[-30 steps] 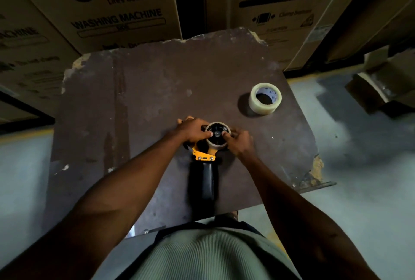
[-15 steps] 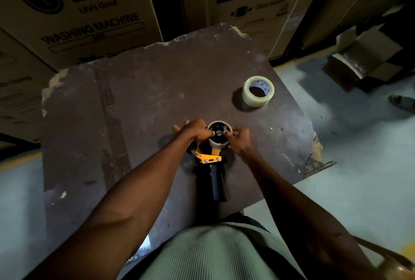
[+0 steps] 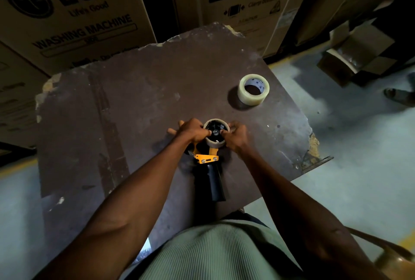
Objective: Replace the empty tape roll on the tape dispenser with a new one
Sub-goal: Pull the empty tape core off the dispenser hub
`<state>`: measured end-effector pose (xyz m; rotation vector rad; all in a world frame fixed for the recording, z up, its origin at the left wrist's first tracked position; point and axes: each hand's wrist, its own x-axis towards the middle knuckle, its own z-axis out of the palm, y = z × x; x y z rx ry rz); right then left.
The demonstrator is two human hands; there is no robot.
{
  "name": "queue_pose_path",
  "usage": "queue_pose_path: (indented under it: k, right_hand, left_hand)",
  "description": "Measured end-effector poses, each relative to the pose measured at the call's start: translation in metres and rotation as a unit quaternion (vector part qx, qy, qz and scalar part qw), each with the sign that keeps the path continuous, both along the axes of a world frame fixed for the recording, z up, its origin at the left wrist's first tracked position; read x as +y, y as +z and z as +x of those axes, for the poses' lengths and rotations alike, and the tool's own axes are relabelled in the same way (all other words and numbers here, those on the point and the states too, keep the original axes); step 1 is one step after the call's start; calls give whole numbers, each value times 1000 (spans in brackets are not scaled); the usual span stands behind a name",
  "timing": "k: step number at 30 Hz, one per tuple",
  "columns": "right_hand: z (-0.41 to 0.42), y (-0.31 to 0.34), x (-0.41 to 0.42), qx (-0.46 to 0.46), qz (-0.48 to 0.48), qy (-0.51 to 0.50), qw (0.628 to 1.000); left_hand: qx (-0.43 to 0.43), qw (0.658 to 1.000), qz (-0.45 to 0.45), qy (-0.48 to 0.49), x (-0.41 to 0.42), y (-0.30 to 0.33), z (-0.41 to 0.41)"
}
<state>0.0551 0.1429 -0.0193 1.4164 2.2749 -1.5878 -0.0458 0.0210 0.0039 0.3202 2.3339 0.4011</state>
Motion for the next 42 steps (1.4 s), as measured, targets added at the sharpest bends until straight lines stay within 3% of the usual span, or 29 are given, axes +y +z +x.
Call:
queue_pose_path:
  k: [11, 18, 24, 42]
  right_hand:
    - [0, 0, 1, 2, -2, 13, 1000]
    - [14, 2, 11, 66, -61, 104, 991]
    - [32, 3, 19, 140, -60, 245, 958]
    - [34, 9, 24, 212, -99, 230, 945]
  left_hand:
    - [10, 999, 53, -3, -5, -10, -5]
    - [-131, 951, 277, -45, -28, -2, -8]
    - [-65, 974, 190, -101, -46, -14, -4]
    - [-57, 968, 234, -74, -44, -17, 2]
